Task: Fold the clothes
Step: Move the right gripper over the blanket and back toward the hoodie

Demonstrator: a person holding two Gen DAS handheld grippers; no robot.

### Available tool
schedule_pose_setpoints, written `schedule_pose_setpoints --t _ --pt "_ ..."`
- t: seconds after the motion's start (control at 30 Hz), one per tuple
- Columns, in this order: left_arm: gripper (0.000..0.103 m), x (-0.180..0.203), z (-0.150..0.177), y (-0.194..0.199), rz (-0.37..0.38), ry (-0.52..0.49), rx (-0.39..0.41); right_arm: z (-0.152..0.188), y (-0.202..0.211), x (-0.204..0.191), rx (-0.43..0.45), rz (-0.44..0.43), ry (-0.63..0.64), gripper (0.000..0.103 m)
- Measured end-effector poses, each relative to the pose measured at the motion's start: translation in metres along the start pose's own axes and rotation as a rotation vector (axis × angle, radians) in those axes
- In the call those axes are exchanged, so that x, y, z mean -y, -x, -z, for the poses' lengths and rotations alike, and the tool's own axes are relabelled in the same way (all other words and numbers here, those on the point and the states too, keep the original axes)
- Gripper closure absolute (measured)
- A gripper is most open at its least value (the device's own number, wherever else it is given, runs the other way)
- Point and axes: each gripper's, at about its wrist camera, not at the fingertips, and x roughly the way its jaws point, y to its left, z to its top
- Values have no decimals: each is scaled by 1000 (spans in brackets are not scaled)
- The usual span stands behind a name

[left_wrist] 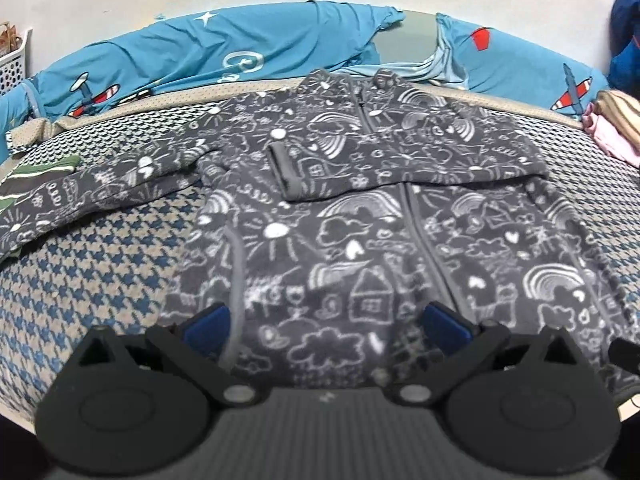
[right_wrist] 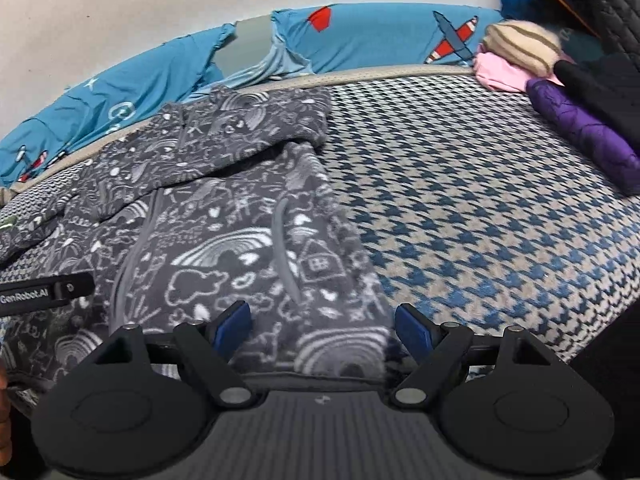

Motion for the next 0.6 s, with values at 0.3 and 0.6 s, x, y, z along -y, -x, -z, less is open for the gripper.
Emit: schedule_pose_setpoints --t 0.3,0.6 --pt "0 13 1 -8 -7 -46 -31 5 -4 11 -33 36 -33 24" --pt "0 15 7 -11 -28 -78 -57 3 -3 13 -34 39 -55 24"
